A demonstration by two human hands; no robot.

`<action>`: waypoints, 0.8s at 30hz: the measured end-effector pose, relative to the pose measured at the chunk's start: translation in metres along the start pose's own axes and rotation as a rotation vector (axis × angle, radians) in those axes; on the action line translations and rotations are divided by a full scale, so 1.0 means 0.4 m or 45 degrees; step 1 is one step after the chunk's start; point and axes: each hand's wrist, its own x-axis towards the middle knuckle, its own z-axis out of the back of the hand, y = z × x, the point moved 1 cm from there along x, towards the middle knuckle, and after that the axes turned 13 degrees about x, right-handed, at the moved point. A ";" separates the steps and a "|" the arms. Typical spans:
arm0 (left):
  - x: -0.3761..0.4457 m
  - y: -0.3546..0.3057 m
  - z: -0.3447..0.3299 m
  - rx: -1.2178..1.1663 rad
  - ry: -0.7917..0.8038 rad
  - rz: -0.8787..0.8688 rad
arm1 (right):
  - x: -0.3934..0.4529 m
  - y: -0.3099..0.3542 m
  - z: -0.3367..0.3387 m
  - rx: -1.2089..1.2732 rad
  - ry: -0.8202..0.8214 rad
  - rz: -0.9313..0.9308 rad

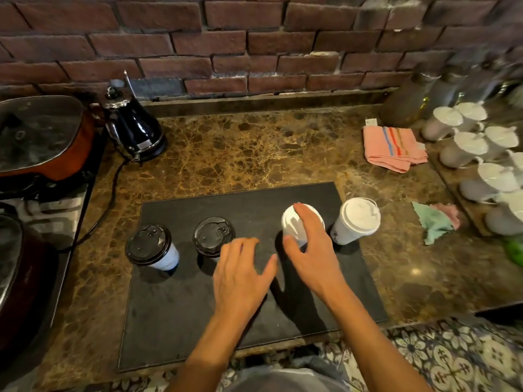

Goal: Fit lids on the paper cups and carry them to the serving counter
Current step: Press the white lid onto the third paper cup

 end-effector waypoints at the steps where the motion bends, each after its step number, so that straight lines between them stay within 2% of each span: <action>1: 0.026 -0.019 0.006 0.046 -0.037 -0.085 | -0.005 -0.008 0.030 -0.072 -0.035 0.024; 8: 0.161 -0.114 -0.007 0.302 0.061 -0.329 | -0.053 -0.098 0.130 -0.336 -0.200 -0.059; 12: 0.200 -0.163 -0.042 0.419 0.052 -0.558 | -0.055 -0.186 0.112 -0.418 -0.069 -0.152; 14: 0.208 -0.184 -0.068 0.445 0.079 -0.640 | -0.027 -0.214 0.094 -0.321 0.023 -0.122; 17: 0.215 -0.204 -0.108 0.528 0.180 -0.699 | 0.030 -0.239 0.061 0.049 0.085 -0.036; 20: 0.222 -0.207 -0.135 0.604 0.304 -0.661 | 0.069 -0.276 0.032 0.247 0.018 -0.138; 24: 0.226 -0.185 -0.152 0.569 0.379 -0.575 | 0.108 -0.329 -0.014 0.264 -0.002 -0.326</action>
